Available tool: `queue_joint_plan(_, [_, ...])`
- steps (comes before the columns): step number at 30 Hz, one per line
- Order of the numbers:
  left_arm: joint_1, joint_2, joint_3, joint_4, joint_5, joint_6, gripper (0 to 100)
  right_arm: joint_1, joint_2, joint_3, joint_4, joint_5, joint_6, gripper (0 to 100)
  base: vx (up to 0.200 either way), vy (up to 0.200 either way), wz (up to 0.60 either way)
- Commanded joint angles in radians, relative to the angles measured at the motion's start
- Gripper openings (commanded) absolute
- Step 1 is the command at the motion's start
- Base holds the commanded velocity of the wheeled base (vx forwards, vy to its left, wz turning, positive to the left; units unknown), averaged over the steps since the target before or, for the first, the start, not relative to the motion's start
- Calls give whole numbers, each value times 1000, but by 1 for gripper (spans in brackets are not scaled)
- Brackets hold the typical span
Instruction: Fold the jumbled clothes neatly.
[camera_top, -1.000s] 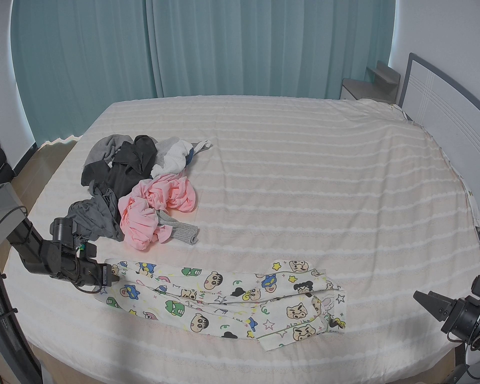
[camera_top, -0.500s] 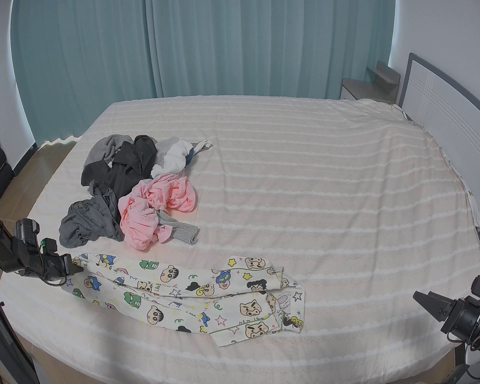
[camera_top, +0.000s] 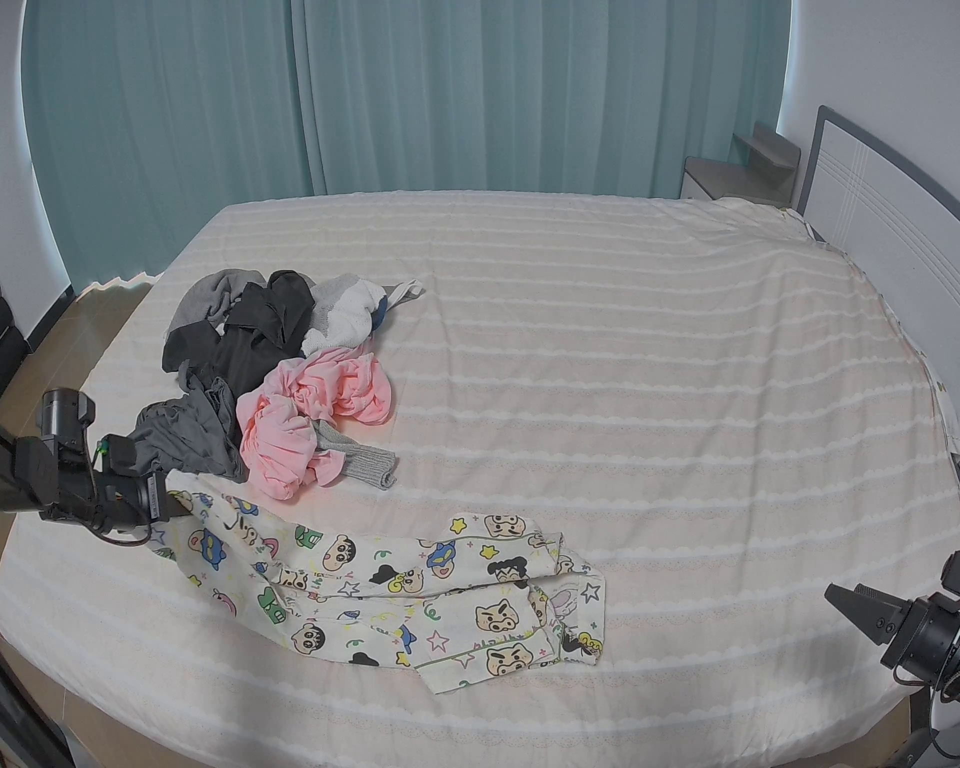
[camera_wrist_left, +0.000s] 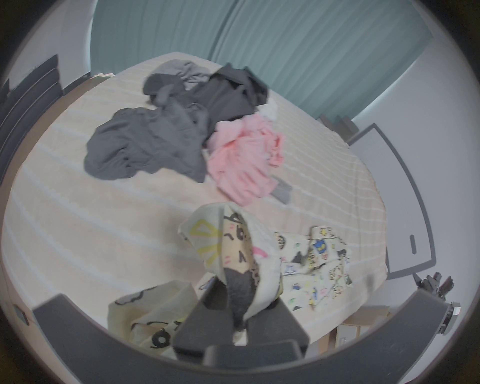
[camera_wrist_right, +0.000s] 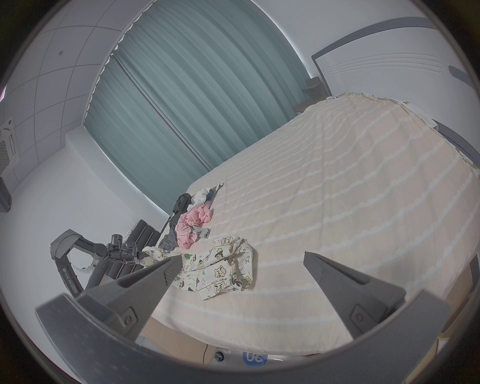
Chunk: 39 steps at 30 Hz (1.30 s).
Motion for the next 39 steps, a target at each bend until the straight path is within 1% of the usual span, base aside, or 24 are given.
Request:
queue_joint_plan(1, [-278,-157,-26,17,72,-149,0,3,2,18,0,0,0,100,0,0,0])
queue_joint_plan(2, [-337,-160,-34,17,104,-165,0,3,2,18,0,0,0,100,0,0,0])
queue_joint_plan(3, [-369,-160,-37,17,124,-172,0,3,2,18,0,0,0,100,0,0,0])
queue_joint_plan(4, [-435,-160,-46,17,163,-182,0,3,2,18,0,0,0,100,0,0,0])
queue_joint_plan(5, [-479,-156,-52,17,192,-188,0,3,2,18,0,0,0,100,0,0,0])
queue_joint_plan(6, [-547,-151,-66,17,233,-196,0,3,2,18,0,0,0,100,0,0,0])
queue_joint_plan(8, [-636,-136,-86,17,290,-208,0,3,2,18,0,0,0,100,0,0,0])
queue_joint_plan(11, [-752,-65,-121,6,393,-208,0,3,2,18,0,0,0,100,0,0,0])
queue_joint_plan(12, [-771,-51,-134,6,414,-210,0,3,2,18,0,2,0,100,0,0,0])
queue_joint_plan(13, [-817,-14,-163,6,456,-211,0,3,3,18,1,2,0,100,0,0,0])
queue_joint_plan(14, [-829,-5,-169,6,465,-214,0,3,3,18,3,2,2,100,0,0,0])
queue_joint_plan(15, [-869,22,-187,6,483,-224,0,3,2,18,10,2,3,100,0,0,0])
queue_joint_plan(17, [-924,56,-215,5,489,-250,0,4,0,18,16,11,14,100,0,0,0])
queue_joint_plan(21, [-999,99,-259,0,509,-303,0,6,0,18,16,23,20,100,0,0,0])
queue_joint_plan(25, [-1030,117,-279,0,512,-316,0,6,0,18,16,22,20,100,0,0,0])
queue_joint_plan(26, [-1044,124,-293,0,512,-334,0,6,0,18,16,22,20,100,0,0,0])
queue_joint_plan(28, [-1048,124,-308,-3,512,-372,0,6,-1,18,16,23,20,100,0,0,0])
queue_joint_plan(30, [-1051,124,-310,-12,511,-391,0,6,-1,18,16,23,20,100,0,0,0])
queue_joint_plan(39, [-1064,124,-308,-40,503,-415,0,6,-9,18,16,23,20,100,0,0,0])
